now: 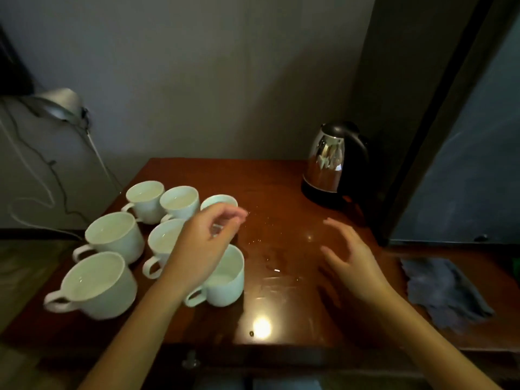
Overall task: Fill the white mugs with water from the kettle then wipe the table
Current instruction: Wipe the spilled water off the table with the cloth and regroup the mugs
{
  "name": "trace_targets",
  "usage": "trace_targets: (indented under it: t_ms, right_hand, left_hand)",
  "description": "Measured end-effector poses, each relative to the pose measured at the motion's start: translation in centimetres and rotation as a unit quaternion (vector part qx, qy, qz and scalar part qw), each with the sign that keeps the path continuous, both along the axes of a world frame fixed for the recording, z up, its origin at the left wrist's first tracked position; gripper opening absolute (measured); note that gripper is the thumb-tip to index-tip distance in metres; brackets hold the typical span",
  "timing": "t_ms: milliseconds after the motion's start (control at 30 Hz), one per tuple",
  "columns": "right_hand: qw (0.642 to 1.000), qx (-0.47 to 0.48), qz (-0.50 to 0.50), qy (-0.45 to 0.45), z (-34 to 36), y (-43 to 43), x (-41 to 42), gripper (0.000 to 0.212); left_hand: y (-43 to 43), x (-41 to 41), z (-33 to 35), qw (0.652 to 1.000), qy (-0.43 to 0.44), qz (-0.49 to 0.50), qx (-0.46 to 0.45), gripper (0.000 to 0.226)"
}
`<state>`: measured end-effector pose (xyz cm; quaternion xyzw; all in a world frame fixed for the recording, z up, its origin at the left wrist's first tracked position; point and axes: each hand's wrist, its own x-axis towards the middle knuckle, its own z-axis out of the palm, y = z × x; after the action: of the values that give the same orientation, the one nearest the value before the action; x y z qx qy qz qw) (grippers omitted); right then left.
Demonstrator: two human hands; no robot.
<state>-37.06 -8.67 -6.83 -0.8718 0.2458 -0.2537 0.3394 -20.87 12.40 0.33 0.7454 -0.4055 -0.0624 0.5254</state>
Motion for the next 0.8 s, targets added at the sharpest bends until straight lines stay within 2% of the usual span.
trace_targets:
  t_ms: [133, 233, 300, 433, 567, 633, 800]
  right_hand:
    - [0.978, -0.098, 0.079, 0.168, -1.3, 1.2, -4.2, 0.053]
    - [0.943, -0.16, 0.047, 0.289, -3.1, 0.5, -6.6, 0.053]
    - [0.936, -0.175, 0.0, 0.305, -3.6, 0.0, -7.8, 0.052]
    - [0.917, -0.18, -0.111, 0.338, -3.7, -2.3, -9.9, 0.053]
    - [0.886, -0.102, -0.187, 0.412, -3.7, -4.3, -11.0, 0.058]
    - [0.886, -0.102, -0.185, 0.414, -3.7, -4.4, -10.9, 0.059]
    - [0.918, -0.151, -0.098, 0.354, -3.4, -3.1, -10.0, 0.062]
  left_hand:
    - [5.7, -2.5, -5.4, 0.98, -0.114, 0.156, 0.049, 0.016]
    - [7.1, -3.4, -8.3, 0.977, -0.077, 0.189, 0.065, 0.029]
    - [6.8, -3.4, -9.3, 0.98, -0.016, 0.188, 0.057, 0.033]
    - [5.9, -2.6, -10.8, 0.982, 0.071, 0.172, 0.043, 0.018]
    - [5.7, -2.1, -11.1, 0.981, 0.066, 0.179, 0.016, 0.02]
    - [5.5, -2.3, -10.9, 0.981, 0.069, 0.183, -0.006, 0.022]
    - [5.0, -1.9, -10.5, 0.973, 0.132, 0.179, -0.053, 0.027]
